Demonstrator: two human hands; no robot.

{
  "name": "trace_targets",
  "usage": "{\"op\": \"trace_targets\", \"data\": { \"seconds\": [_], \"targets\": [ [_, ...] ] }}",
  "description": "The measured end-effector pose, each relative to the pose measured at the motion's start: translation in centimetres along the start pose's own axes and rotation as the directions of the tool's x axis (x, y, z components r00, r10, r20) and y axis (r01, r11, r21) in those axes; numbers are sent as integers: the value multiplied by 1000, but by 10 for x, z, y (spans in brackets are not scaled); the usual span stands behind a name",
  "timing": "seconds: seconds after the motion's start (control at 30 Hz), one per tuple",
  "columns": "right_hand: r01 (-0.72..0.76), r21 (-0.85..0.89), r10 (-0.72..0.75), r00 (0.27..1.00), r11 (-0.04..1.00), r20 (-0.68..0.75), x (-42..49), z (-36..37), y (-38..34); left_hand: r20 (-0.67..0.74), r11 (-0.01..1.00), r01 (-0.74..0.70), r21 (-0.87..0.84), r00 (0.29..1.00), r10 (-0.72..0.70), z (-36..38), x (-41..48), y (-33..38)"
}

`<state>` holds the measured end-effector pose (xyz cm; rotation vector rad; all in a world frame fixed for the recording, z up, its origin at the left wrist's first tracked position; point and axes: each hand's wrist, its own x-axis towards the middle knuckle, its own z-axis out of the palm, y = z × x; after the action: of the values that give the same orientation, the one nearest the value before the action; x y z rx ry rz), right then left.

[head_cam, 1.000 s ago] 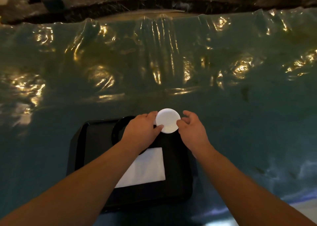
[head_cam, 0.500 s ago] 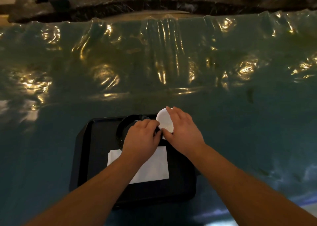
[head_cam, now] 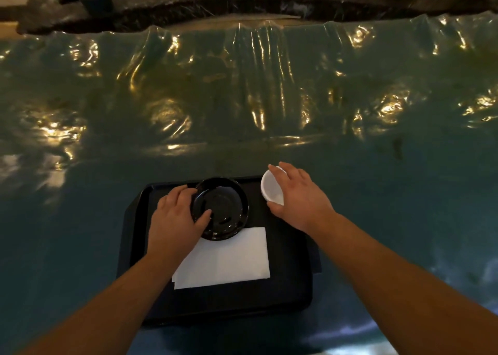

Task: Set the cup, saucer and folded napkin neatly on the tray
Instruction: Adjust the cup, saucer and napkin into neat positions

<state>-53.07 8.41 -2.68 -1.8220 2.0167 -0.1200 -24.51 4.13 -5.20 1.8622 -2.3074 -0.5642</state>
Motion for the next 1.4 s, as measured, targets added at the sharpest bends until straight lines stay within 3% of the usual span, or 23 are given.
{"op": "trace_targets", "data": {
  "seconds": [0.1, 0.2, 0.3, 0.43, 0.63, 0.9, 1.03, 1.2, 1.3, 1.4],
  "targets": [
    [20, -26, -21, 999, 999, -25, -6, 0, -9, 17, 998, 26, -57, 1000, -25, -4, -7, -10],
    [239, 9, -236, 965, 971, -110, -20, 15, -40, 76, 997, -7, -73, 997, 13, -5, -15, -25],
    [370, -11, -370, 929, 929, 10, -31, 49, -68, 143, 997, -41, -68, 989, 50, -2, -24, -38],
    [317, -72, -304, 941, 946, 149, -33, 76, -70, 166, 988, -150, 23, 976, 144, 1, -23, -47],
    [324, -135, -307, 942, 936, 133, -31, 80, -57, 202, 972, -217, 93, 960, 195, 10, -14, -44],
    [251, -203, -235, 967, 946, 103, -43, 79, -48, 268, 968, -234, 94, 942, 202, 21, -8, -29],
    [236, -203, -228, 972, 950, 63, -48, 82, -51, 233, 975, -219, 43, 951, 203, 20, -14, -28],
    [365, -88, -362, 931, 927, 44, -73, 86, -49, 46, 951, -307, 18, 951, 306, 17, -43, -46],
    [439, -113, -432, 899, 892, 77, -88, 94, -46, 94, 913, -401, 70, 914, 394, 25, -70, -66],
    [479, -151, -473, 878, 865, 78, -96, 99, -45, 139, 911, -402, 92, 911, 388, 37, -83, -80]
  ]
}}
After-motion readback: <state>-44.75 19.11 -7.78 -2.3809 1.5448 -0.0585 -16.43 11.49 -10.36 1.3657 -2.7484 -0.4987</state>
